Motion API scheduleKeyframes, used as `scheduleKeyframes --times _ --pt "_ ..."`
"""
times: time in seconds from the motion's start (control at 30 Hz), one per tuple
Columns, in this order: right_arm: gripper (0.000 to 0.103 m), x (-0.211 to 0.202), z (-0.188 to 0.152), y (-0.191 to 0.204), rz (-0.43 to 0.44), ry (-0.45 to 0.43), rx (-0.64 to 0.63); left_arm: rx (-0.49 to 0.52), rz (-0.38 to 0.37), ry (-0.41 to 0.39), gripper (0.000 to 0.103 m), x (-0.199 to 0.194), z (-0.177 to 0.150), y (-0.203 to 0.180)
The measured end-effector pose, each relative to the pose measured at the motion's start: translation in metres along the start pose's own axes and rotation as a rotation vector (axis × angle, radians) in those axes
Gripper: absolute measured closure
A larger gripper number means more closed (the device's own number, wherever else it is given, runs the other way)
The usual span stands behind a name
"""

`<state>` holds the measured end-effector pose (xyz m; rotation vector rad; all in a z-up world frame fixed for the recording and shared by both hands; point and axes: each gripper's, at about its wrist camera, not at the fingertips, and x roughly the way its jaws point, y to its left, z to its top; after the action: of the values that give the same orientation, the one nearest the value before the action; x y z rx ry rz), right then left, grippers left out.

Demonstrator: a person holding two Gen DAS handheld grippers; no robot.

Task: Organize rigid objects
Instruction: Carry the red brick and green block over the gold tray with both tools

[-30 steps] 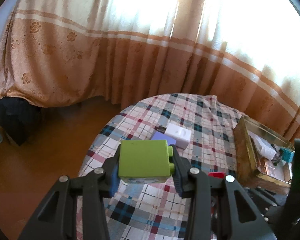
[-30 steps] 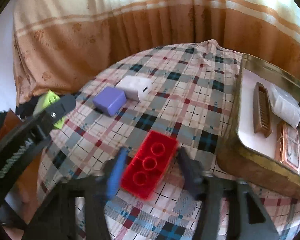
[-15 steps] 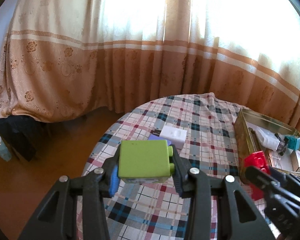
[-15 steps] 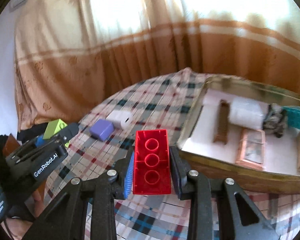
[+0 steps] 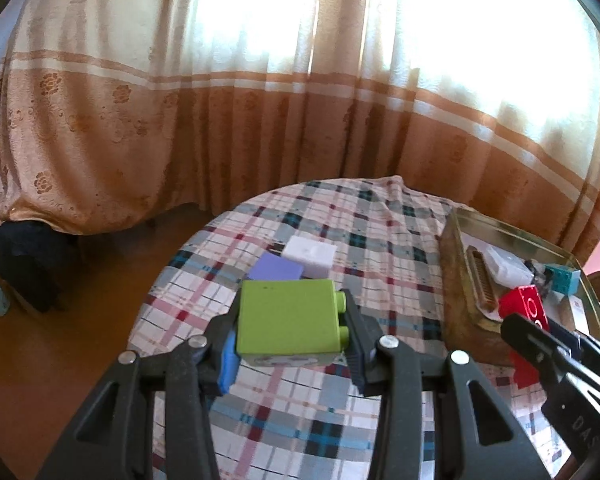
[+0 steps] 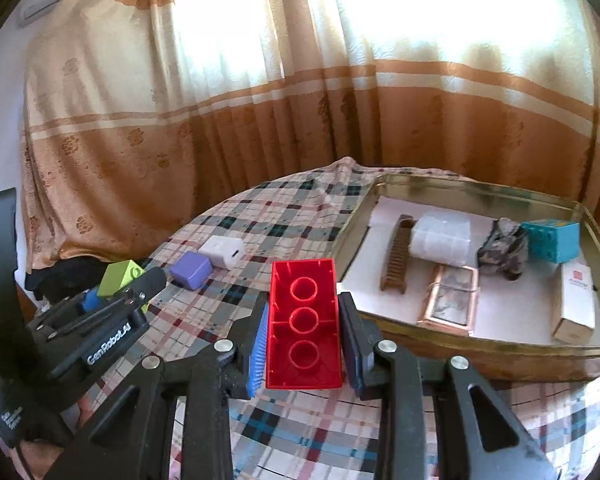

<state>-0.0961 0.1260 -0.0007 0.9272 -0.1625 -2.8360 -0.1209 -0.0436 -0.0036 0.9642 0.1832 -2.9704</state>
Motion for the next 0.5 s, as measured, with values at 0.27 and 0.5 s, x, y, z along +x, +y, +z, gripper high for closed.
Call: scheduleKeyframes --times 0.27,0.5 --pt "0.068 -0.016 0.008 -0.02 -0.087 -0.042 0.031 0.038 -0.043 -0.019 0.061 -0.011 0.005 -0.024" --pt "0.068 -0.034 0.013 -0.045 -0.176 -0.09 0.056 0.079 -0.081 -0.023 0.061 -0.013 0.008 -0.051"
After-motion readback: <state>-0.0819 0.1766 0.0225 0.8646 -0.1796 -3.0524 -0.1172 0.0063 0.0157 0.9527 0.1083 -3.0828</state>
